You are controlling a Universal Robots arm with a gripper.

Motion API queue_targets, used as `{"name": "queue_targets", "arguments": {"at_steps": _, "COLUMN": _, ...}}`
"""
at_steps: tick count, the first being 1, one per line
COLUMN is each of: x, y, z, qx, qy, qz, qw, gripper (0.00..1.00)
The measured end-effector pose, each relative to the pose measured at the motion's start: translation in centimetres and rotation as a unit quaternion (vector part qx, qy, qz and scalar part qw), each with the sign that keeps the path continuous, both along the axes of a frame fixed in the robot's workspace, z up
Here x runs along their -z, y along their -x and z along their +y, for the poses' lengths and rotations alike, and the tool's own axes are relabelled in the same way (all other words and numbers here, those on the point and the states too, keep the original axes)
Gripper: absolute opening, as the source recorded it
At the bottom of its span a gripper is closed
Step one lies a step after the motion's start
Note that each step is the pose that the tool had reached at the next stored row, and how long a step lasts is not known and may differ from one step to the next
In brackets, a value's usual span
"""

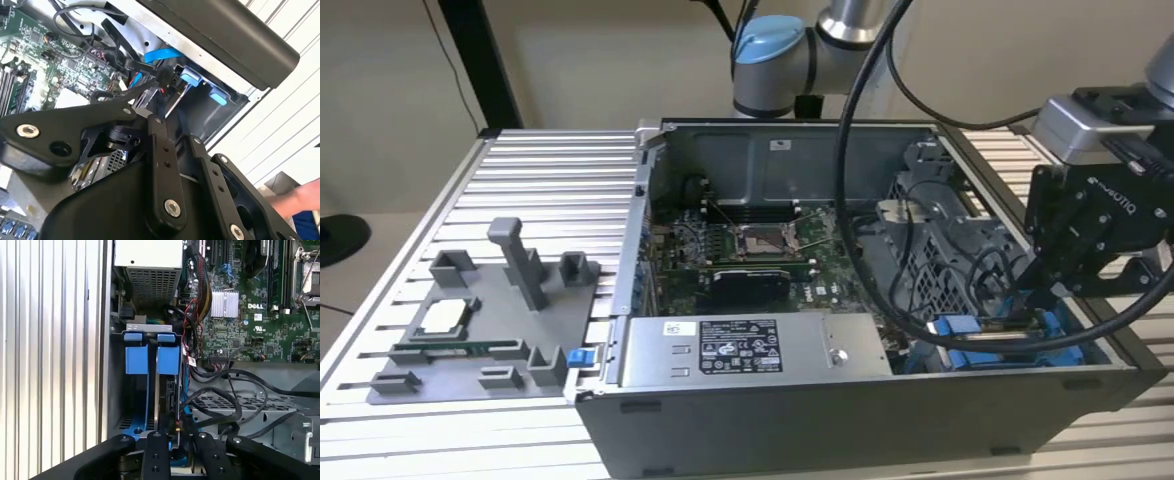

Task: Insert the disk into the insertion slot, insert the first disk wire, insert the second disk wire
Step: 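Insert the first disk wire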

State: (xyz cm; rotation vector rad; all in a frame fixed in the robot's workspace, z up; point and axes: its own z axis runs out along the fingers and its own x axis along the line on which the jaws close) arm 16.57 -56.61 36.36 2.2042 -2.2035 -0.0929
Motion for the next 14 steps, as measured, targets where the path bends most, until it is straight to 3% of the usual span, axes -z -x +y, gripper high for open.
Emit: {"name": "queue_targets", "arguments": {"at_steps": 14, "x": 0.00, "y": 0.01, "z": 0.00, "qx": 0.000, "qy": 0.0000, "qz": 0.0003, "qw": 1.0000, "gripper": 0.00}}
